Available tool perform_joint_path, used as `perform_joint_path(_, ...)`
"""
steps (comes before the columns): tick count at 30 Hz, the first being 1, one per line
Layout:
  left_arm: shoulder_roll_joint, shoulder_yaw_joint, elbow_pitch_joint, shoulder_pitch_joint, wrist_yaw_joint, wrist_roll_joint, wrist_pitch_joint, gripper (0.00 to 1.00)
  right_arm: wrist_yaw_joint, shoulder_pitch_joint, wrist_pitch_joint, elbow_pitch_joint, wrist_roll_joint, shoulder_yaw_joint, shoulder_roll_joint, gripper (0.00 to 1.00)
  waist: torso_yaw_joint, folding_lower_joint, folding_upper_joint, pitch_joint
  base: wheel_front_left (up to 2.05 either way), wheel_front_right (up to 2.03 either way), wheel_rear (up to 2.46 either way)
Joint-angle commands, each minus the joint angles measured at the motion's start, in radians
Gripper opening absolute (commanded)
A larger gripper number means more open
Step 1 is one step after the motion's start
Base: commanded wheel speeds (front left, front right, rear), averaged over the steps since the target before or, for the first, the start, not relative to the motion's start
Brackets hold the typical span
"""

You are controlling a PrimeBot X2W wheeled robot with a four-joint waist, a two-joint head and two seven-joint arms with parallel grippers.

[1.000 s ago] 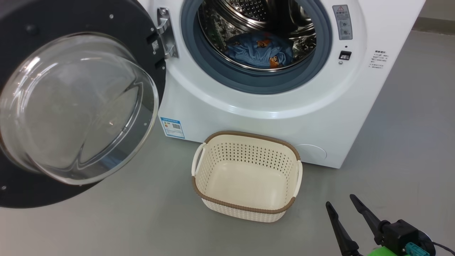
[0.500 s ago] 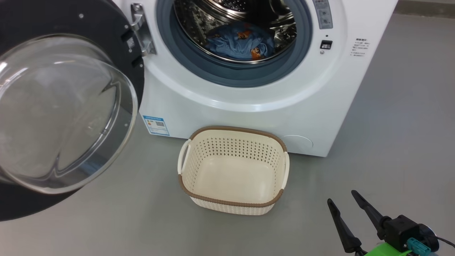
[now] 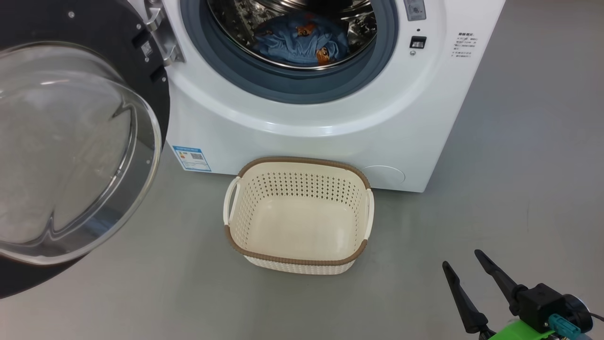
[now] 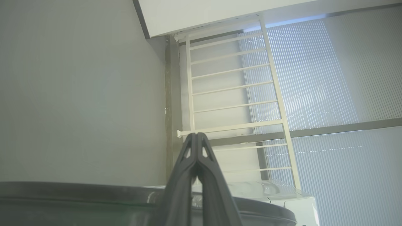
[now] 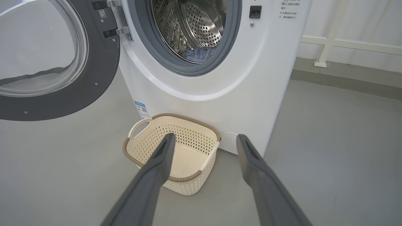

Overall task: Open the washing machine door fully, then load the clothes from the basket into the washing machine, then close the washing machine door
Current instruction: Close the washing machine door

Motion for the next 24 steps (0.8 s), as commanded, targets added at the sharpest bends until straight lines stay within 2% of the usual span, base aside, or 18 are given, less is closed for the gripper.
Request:
perform_joint_path(1, 0.077, -0.001, -0.018, -0.015, -0.01, 0.008, 0.011, 0.0, 0.001, -0.028, -0.005, -0.026, -0.013, 0.015, -0.018, 1.0, -0.002, 0.0, -0.0001, 0.004, 0.0, 0.0, 0.0)
perform_joint_path(24, 0.108, -0.063, 0.092, -0.041, -0.052, 0.02, 0.107, 0.0, 0.001, -0.023, -0.005, -0.018, -0.005, 0.04, -0.06, 1.0, -0.025, 0.0, -0.0001, 0.015, 0.0, 0.0, 0.0)
